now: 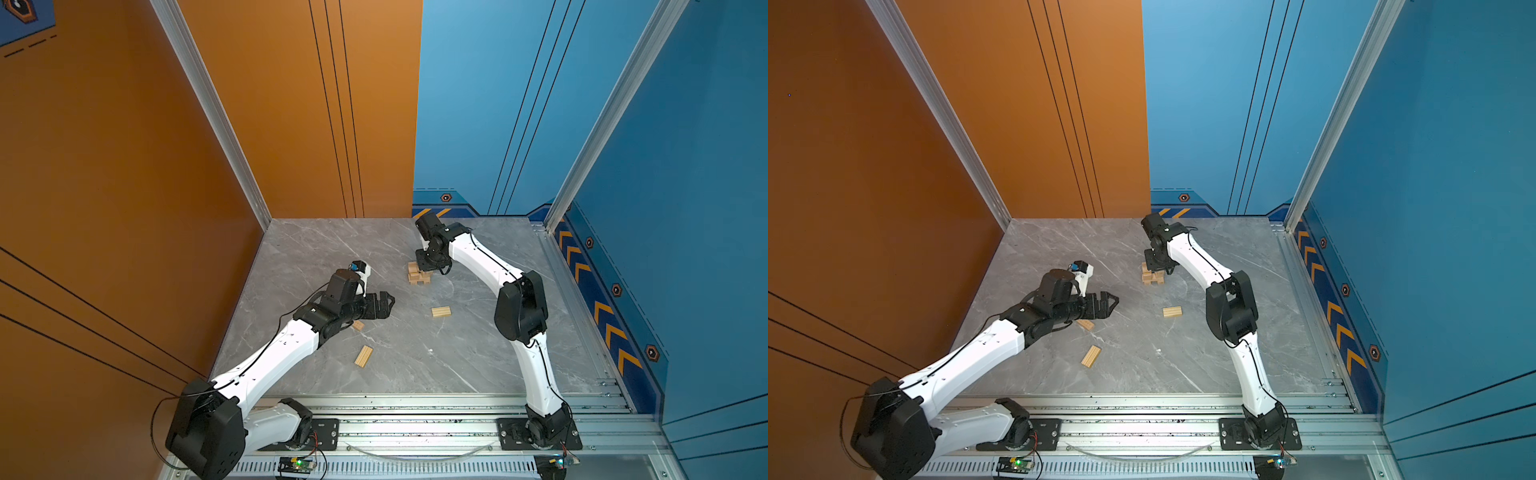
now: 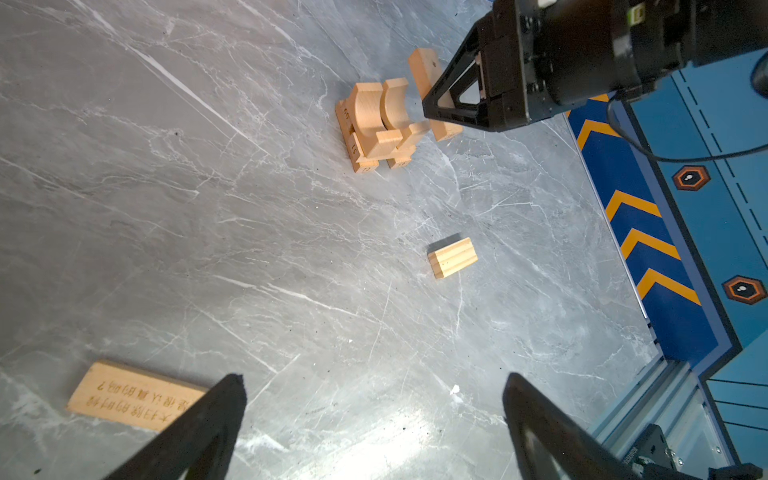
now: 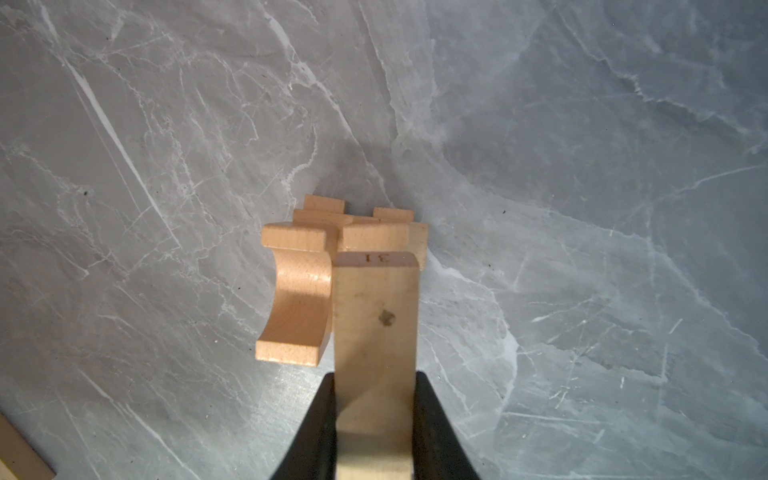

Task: Build the wood block tower
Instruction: 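Lower the long dotted block upright against the structure's side, right gripper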

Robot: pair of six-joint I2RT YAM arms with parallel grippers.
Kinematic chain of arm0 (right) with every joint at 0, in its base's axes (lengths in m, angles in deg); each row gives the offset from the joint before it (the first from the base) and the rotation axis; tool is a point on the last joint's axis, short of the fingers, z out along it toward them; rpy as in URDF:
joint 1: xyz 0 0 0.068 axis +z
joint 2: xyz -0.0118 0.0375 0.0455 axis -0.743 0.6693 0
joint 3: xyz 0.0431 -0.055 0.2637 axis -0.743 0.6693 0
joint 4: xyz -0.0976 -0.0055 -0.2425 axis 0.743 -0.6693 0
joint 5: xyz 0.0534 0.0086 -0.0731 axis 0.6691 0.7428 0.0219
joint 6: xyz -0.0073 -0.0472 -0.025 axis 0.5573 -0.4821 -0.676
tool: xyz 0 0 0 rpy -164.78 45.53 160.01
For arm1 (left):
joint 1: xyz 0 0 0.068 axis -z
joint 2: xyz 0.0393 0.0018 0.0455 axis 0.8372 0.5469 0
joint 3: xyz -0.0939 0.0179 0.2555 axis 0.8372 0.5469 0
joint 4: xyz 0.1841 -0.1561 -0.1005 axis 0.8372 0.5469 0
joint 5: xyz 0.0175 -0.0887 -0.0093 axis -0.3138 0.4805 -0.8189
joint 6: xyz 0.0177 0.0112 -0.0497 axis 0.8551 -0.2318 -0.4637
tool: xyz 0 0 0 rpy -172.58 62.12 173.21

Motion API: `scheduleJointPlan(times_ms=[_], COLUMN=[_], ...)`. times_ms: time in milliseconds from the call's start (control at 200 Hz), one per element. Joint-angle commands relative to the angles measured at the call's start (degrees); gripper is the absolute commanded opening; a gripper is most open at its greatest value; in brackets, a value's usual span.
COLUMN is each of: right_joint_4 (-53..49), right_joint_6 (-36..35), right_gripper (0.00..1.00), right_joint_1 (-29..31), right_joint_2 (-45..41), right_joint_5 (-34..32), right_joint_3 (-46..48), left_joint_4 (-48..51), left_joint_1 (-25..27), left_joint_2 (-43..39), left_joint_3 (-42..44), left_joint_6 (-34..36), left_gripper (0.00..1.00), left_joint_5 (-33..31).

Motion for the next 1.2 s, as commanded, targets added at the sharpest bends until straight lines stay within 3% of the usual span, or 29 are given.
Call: scheduleJointPlan(times_ms=[0, 971, 1196], right_joint_4=[-2.8, -3.7, -3.7], right_joint_6=[-1.5, -2.2, -1.9], right_gripper=[0.25, 0.29, 0.35], right_joint_1=[-0.3, -1.3, -1.6], right_joint_2=[1.4, 5.4, 5.8], right_joint_5=[0.6, 2.3, 3.3], right_joint_3=[-2.2, -5.2, -5.3], left_joint_4=[-0.9, -2.7, -2.7], left_joint_1=[-0.7, -1.0, -1.1], left_joint_2=[0.2, 1.5, 1.4], left_joint_3=[-1.0, -0.7, -0.5], left_joint_6=[0.7, -0.1, 0.0], left_gripper=[0.98, 0.98, 0.98], left_joint_5=[1.3, 2.0, 1.9])
